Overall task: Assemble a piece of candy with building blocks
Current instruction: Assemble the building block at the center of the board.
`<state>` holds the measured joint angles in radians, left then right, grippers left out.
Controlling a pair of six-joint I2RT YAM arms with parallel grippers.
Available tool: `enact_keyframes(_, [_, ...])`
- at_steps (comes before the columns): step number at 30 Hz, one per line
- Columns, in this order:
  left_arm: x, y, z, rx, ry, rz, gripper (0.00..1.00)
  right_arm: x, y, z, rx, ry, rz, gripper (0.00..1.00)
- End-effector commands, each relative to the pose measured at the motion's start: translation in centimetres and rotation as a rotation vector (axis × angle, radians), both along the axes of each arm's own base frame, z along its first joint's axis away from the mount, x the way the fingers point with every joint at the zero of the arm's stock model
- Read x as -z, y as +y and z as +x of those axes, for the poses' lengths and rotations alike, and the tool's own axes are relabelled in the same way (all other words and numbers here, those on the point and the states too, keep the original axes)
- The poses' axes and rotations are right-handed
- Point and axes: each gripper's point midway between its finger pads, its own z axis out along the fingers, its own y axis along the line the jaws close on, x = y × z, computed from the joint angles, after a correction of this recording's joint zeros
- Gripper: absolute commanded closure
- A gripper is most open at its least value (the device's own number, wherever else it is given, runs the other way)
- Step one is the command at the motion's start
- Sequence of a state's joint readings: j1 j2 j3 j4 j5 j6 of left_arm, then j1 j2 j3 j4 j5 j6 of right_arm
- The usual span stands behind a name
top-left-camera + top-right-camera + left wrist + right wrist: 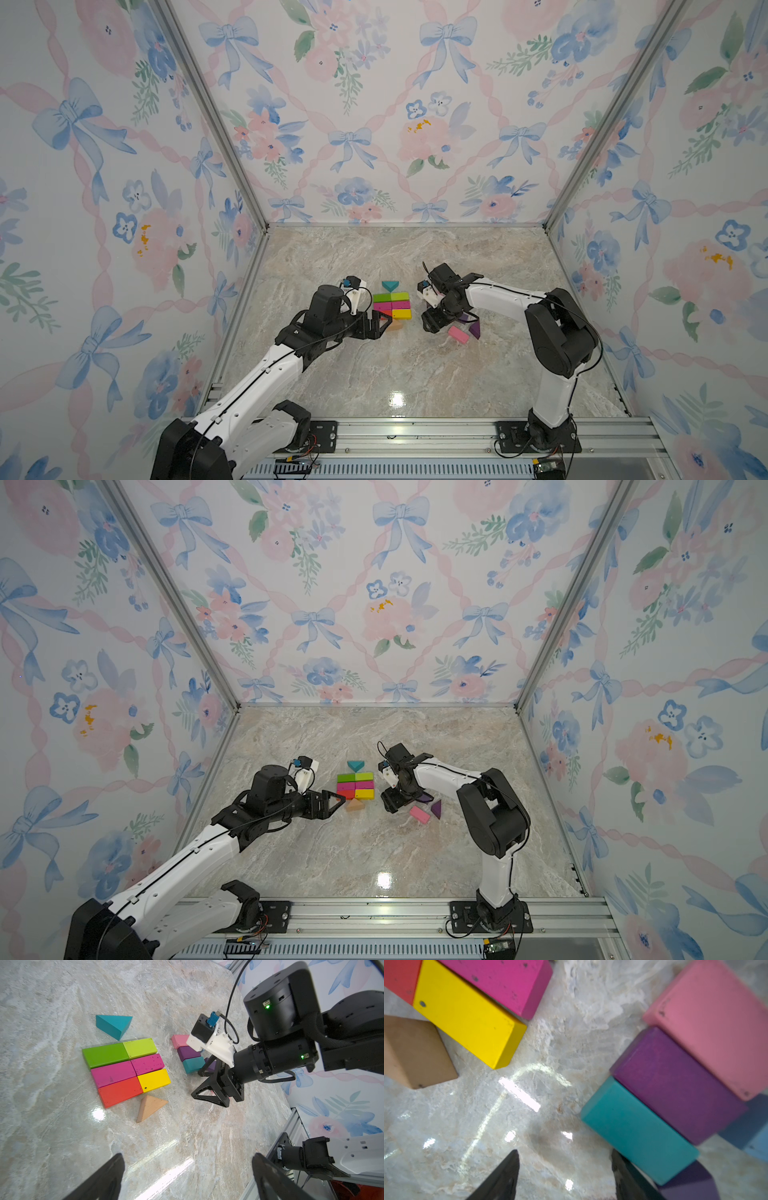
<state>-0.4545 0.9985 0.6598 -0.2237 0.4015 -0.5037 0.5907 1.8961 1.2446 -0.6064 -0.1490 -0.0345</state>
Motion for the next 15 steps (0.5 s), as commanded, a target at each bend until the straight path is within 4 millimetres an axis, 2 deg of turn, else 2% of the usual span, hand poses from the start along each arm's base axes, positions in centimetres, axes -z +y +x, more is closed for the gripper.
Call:
enact_keyframes(1, [-0.9, -0.1, 0.2, -0.009, -0.017, -0.022, 0.02, -1.4, -0.8, -1.0, 0.011, -0.003, 0.002, 0.26])
enact_keyframes(7, [-0.5, -0.3, -0.1, -0.001, -0.018, -0.010, 0.02, -4.2, -2.8, -2.2, 0.065, -0.020, 0.017, 0.22])
enact_keyframes(11, [-0.5, -0.7, -0.4, 0.003, -0.028, 0.003, 0.02, -5.0, -4.0, -3.5, 0.105, 0.001, 0.031, 0.22])
enact_keyframes(15, [-0.2, -1.4, -0.6, 0.018, -0.031, 0.012, 0.02, -4.6, -4.9, -4.3, 0.152, 0.032, 0.041, 0.21])
